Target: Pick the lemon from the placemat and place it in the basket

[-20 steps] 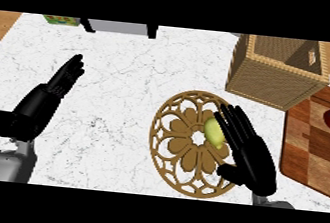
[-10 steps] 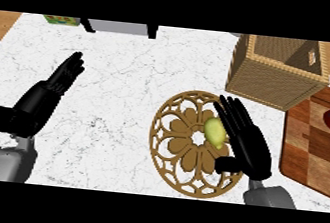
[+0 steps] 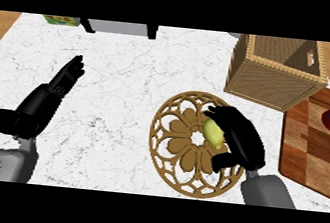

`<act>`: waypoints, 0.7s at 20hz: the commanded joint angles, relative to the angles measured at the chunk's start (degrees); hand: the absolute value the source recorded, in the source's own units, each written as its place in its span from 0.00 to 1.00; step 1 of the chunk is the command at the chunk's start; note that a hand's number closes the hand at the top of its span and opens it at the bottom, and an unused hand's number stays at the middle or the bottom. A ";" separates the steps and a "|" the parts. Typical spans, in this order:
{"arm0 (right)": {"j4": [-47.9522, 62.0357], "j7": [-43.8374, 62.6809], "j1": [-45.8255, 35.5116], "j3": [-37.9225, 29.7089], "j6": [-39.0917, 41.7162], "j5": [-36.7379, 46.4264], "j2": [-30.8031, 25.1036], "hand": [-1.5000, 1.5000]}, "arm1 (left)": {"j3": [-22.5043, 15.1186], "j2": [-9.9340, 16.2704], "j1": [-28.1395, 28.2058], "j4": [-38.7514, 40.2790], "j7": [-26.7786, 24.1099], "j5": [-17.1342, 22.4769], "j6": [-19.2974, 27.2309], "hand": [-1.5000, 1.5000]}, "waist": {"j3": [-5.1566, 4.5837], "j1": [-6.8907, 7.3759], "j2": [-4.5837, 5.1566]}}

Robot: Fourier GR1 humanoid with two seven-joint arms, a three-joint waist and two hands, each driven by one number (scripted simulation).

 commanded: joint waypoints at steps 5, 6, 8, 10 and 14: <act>7.37 1.05 -2.34 0.39 -4.00 4.49 1.86 1.00 | 0.51 0.03 1.49 -2.36 0.53 1.45 -1.74 0.50 | 1.08 0.55 0.90; 6.23 -0.63 0.17 0.66 -6.46 4.12 1.73 1.00 | -0.32 -1.16 1.02 1.49 -3.21 -1.57 0.45 0.50 | 1.07 0.21 0.95; 7.25 0.59 1.39 3.24 -8.69 9.91 1.62 1.00 | -1.15 -1.65 1.02 -3.02 2.79 -0.54 0.41 0.50 | 1.09 0.49 0.86; 8.40 1.11 -2.33 2.49 -8.84 10.63 2.17 1.00 | 0.32 -0.48 1.51 -1.44 -0.15 0.43 -1.00 0.50 | 1.07 0.58 0.94; 7.95 17.59 -0.77 5.21 7.44 9.82 3.44 1.00 | -1.31 -1.38 1.72 -2.52 1.04 -0.74 -0.17 0.50 | 0.94 1.38 0.87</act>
